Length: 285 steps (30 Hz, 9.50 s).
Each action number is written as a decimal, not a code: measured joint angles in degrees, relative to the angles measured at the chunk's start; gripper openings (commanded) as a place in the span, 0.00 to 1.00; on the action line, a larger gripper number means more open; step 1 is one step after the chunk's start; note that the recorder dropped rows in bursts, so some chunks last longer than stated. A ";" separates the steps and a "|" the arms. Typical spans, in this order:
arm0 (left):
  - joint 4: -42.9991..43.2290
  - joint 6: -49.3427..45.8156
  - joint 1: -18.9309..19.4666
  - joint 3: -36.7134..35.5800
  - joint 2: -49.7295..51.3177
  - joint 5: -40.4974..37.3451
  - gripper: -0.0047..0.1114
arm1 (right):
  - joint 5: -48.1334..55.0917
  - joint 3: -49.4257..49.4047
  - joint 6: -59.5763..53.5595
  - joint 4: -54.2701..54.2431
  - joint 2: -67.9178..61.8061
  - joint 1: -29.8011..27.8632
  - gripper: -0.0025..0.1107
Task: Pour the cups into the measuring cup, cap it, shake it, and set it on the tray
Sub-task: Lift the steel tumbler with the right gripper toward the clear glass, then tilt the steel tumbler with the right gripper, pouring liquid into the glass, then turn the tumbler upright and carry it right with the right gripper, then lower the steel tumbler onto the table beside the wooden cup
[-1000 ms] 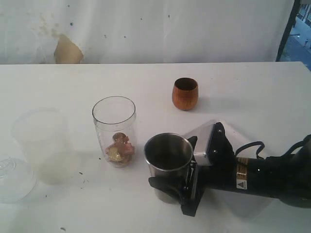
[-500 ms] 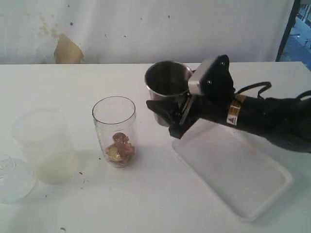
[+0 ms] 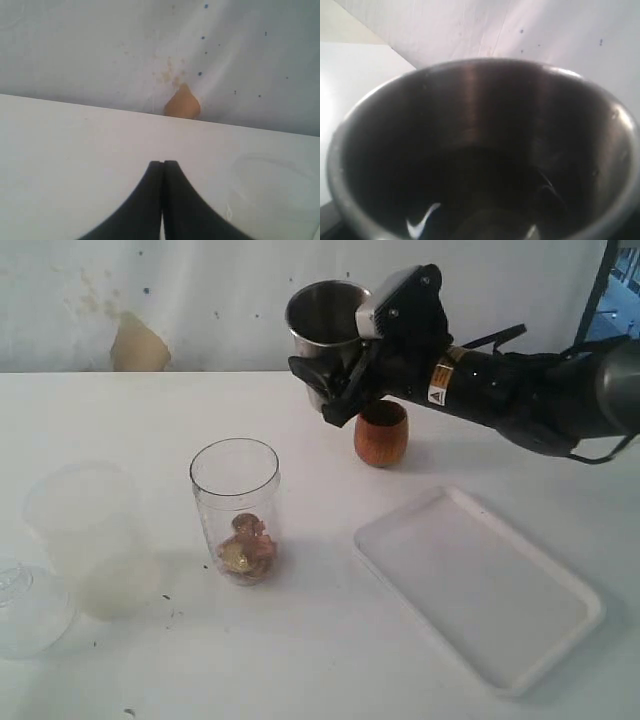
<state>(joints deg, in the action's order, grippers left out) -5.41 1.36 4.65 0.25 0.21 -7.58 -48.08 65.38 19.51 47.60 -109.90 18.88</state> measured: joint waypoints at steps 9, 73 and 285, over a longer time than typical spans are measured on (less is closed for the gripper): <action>0.00 0.00 0.00 0.00 0.00 0.00 0.04 | 0.61 7.44 0.99 5.91 -6.10 0.64 0.02; 0.00 0.00 0.00 0.00 0.00 0.00 0.04 | 2.35 9.99 -20.67 29.58 -2.78 5.18 0.02; 0.00 0.00 0.00 0.00 0.00 0.32 0.04 | 4.32 21.33 11.01 -1.15 -27.17 3.58 0.04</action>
<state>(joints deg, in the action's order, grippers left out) -5.41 1.36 4.65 0.25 0.21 -7.26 -43.76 86.71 30.51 46.45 -137.06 22.46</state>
